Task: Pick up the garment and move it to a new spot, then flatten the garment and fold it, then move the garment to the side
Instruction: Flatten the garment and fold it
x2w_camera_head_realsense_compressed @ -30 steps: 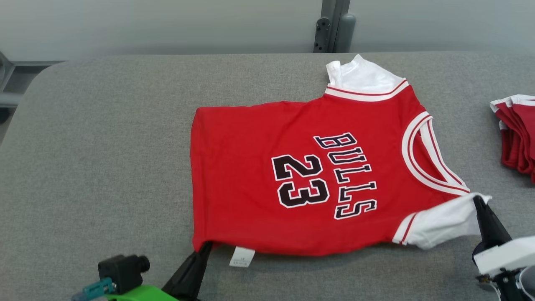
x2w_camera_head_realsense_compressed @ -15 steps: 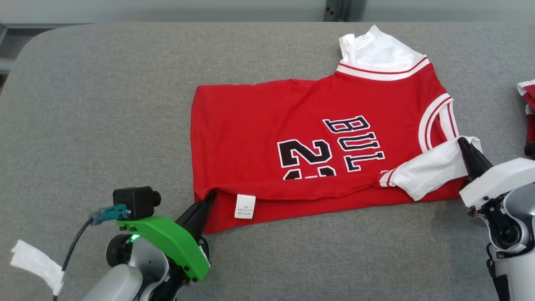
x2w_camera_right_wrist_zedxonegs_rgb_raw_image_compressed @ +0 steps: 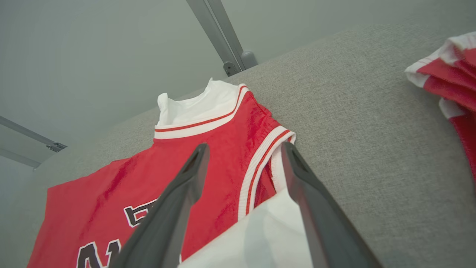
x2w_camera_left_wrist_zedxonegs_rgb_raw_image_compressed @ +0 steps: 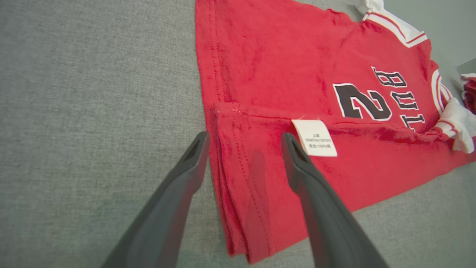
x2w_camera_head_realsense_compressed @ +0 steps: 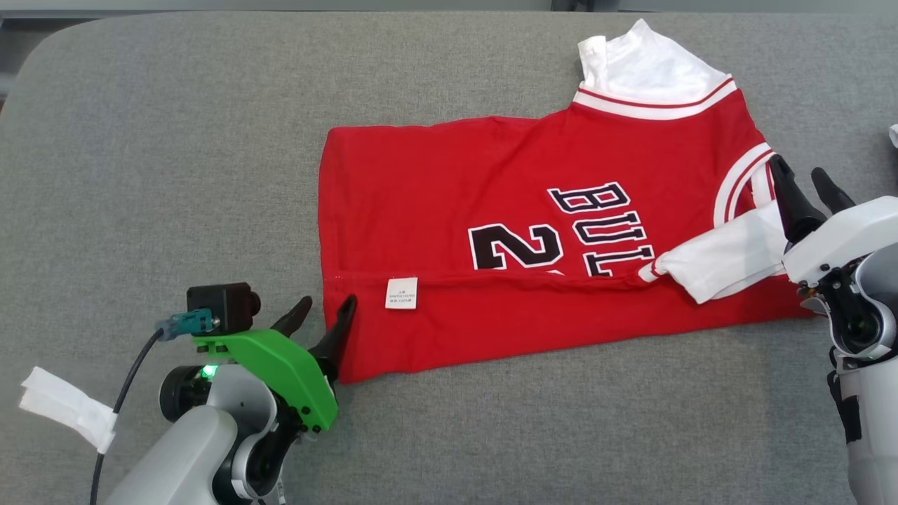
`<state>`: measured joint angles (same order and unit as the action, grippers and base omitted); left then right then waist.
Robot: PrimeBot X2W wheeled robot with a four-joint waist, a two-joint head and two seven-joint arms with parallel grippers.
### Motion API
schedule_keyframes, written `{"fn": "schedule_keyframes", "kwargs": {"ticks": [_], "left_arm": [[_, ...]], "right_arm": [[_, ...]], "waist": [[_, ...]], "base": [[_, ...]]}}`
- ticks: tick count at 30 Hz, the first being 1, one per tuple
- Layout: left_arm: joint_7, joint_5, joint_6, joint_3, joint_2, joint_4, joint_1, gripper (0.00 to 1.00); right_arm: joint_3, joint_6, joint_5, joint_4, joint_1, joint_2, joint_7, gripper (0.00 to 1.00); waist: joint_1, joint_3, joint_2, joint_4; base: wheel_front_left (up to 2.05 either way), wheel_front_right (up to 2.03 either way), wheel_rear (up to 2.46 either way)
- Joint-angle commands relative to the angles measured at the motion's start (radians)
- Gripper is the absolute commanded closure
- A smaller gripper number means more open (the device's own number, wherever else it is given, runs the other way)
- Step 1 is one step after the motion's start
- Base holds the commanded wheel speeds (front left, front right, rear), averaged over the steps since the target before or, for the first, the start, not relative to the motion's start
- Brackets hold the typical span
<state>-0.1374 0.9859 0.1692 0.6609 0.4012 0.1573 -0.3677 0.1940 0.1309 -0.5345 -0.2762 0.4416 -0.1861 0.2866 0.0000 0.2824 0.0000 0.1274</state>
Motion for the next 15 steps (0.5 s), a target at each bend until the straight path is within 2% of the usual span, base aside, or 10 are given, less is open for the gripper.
{"fn": "schedule_keyframes", "kwargs": {"ticks": [1,4,9,15], "left_arm": [[0.011,0.0,0.006,-0.007,0.011,0.006,0.015,0.0],[0.028,0.009,0.016,-0.018,0.022,0.0,0.047,0.0],[0.041,0.017,0.038,-0.026,0.047,-0.044,0.116,0.0],[0.034,0.031,0.054,-0.02,0.043,-0.085,0.151,0.0]], "right_arm": [[0.004,0.0,-0.005,0.002,-0.018,-0.011,-0.011,0.0],[-0.006,0.0,-0.01,0.029,-0.058,-0.035,-0.027,0.0],[-0.049,0.0,0.011,0.091,-0.171,-0.11,-0.028,0.0],[-0.077,0.0,0.008,0.136,-0.273,-0.191,0.028,0.0]], "waist": [[0.0,-0.015,0.0,-0.004],[0.0,-0.037,0.0,-0.009],[0.0,-0.056,0.0,-0.019],[0.0,-0.008,0.0,-0.024]], "base": [[0.0,0.0,0.0],[0.0,0.0,0.0],[0.0,0.0,0.0],[0.0,0.0,0.0]]}}
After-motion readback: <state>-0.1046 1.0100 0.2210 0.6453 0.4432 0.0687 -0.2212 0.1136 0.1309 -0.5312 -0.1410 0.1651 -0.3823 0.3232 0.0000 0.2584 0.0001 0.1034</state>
